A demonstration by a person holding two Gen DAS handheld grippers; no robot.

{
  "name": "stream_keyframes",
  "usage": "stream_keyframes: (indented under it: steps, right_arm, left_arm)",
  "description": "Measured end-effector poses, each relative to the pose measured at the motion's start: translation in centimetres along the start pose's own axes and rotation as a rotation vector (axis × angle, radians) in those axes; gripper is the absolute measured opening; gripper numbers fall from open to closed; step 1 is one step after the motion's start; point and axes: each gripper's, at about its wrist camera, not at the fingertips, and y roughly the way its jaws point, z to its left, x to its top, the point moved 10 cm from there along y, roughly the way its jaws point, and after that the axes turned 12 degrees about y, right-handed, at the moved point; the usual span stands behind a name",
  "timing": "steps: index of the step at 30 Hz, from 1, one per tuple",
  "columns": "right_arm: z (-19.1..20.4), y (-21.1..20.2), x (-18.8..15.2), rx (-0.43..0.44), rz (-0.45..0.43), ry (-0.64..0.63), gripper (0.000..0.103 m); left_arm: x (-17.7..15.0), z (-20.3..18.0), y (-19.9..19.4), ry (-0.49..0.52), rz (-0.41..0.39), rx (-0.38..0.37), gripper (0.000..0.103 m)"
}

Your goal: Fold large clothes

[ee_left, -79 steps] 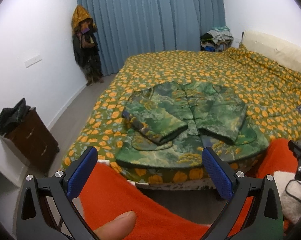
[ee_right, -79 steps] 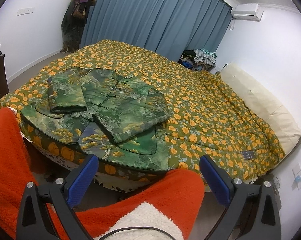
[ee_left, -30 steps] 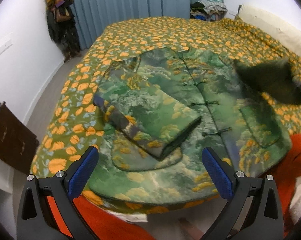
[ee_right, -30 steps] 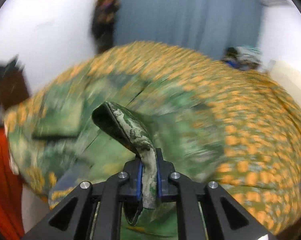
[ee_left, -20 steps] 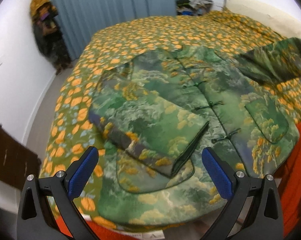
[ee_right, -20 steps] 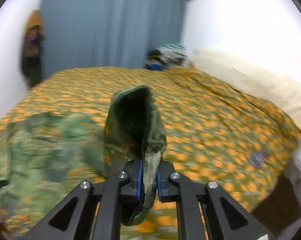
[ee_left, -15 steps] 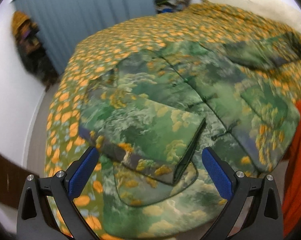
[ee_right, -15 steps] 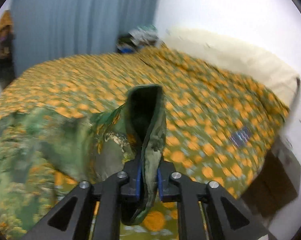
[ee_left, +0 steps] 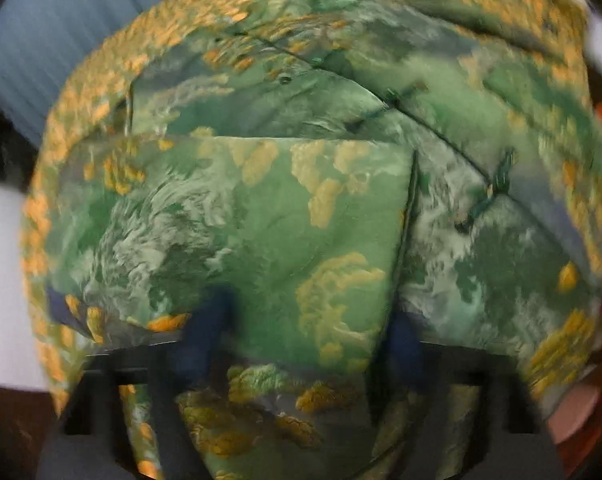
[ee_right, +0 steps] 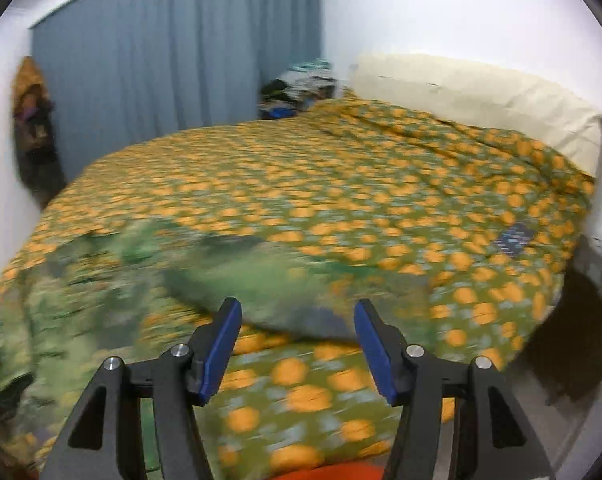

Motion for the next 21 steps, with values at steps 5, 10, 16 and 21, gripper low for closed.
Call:
stream_keyframes:
  steps: [5,10,16,21]
  right_arm:
    - [6.4,-2.2,-3.0,0.113,-0.010,-0.058,0.060]
    - [9.6,-3.0,-4.9,0.189,0.022,-0.077,0.060]
    - [12.2,-3.3,-5.8,0.222,0.023,-0.145,0.060]
    - [12.4,-3.0,-5.8,0.220,0.044,-0.166,0.060]
  left_arm:
    - [-0.5,4.8,-4.9,-0.204,-0.122,0.004,0.012]
    - [-4.7,15.0,-13.6,-0.511,-0.281,0.104,0.012]
    - [-16.2,27.1,-17.3,-0.877,-0.271,0.296,0.017]
    - [-26.4,31.2,-16.4,-1.130,-0.158,0.449,0.036]
